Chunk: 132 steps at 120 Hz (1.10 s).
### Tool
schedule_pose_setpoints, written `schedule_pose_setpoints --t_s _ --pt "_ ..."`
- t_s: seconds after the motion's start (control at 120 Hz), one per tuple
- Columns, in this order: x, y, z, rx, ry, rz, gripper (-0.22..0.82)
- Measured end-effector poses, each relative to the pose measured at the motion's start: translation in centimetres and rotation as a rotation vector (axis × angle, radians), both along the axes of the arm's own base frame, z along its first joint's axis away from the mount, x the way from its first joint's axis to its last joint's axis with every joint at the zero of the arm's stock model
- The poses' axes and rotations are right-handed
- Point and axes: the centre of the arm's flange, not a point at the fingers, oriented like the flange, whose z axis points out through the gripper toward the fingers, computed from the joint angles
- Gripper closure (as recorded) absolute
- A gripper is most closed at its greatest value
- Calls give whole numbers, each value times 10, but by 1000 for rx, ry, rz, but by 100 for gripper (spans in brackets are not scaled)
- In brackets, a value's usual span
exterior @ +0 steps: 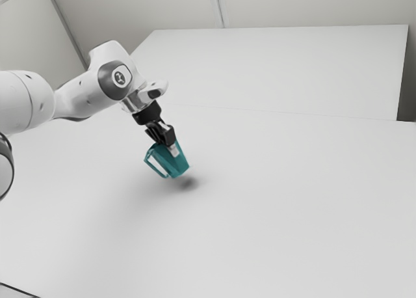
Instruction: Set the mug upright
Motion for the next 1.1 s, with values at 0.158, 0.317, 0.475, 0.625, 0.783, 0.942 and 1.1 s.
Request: schedule_pose_setpoints --t_s 0.158,0.317,0.475,0.625,0.783,0.942,1.1 --pt "-5 3 0 118 42 7 78" --pt "-6 6 -3 233 69 24 78" --pt "-6 -6 -4 321 66 33 78" --pt "-3 -13 -8 374 45 66 78" --pt "-3 -16 -19 414 30 110 78" --pt "-3 -23 -29 426 16 156 78" --pt "-1 -29 -36 438 12 197 78"
